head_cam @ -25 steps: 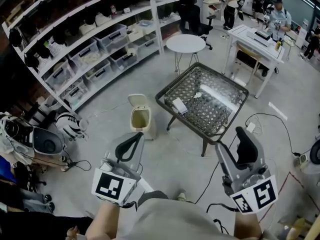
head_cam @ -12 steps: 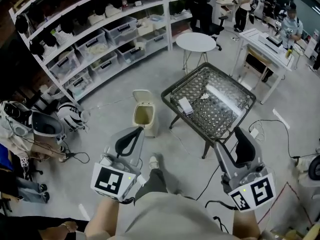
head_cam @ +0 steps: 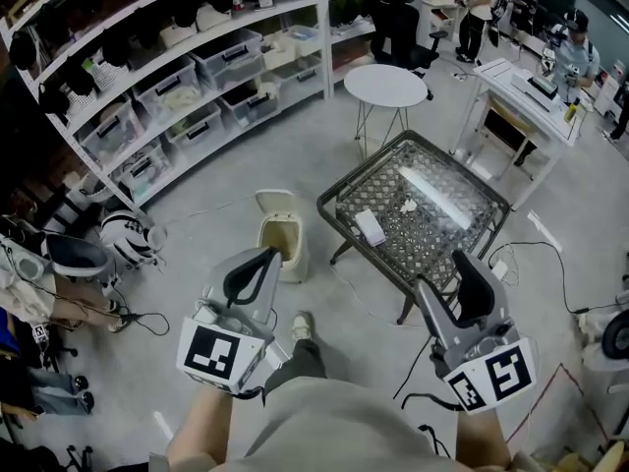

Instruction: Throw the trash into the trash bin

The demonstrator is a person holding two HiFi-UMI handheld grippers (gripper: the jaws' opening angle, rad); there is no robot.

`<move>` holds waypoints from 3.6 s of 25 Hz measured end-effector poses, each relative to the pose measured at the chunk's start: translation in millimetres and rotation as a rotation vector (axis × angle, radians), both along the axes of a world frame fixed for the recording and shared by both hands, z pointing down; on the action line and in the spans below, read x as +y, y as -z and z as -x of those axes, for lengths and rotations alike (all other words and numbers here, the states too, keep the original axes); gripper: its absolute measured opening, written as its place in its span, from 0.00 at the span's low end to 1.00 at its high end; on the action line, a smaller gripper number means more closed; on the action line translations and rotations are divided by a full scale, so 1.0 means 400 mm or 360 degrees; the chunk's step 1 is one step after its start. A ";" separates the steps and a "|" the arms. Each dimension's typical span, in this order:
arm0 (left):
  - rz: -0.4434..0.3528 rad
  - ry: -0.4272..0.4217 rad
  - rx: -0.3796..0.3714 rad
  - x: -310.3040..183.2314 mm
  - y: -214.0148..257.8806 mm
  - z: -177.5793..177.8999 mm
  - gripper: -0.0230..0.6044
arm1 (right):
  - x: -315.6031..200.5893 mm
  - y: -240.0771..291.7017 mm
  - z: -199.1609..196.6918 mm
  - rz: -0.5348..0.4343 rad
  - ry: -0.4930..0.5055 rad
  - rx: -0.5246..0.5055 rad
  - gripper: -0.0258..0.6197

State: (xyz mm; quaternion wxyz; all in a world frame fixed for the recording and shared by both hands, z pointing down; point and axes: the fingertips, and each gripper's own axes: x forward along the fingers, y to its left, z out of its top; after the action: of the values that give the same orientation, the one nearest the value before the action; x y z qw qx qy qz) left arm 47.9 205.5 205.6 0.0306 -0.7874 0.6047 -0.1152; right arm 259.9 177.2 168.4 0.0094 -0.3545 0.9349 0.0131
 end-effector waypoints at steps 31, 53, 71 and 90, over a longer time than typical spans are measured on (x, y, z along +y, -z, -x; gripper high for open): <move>0.0199 -0.0214 0.0158 -0.551 -0.099 0.453 0.04 | -0.536 -0.075 0.440 0.0158 -0.0246 0.0201 0.44; 0.0595 -0.0321 0.0139 -0.782 -0.394 0.258 0.04 | -0.806 -0.648 0.321 0.0680 -0.0168 0.0521 0.49; 0.1067 -0.0369 0.0228 -0.769 -0.848 0.179 0.04 | -0.753 -1.250 0.293 0.1221 -0.0058 0.0960 0.56; 0.1213 -0.0244 0.0272 -0.731 -0.961 0.177 0.04 | -0.774 -1.329 0.263 0.1302 -0.0050 0.1047 0.51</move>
State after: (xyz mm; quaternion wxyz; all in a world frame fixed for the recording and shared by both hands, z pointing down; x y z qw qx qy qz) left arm -22.7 -86.9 590.1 -0.3058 -0.7920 0.4584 -0.2629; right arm 154.7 -132.4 700.0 -0.4241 -0.3203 0.8117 -0.2424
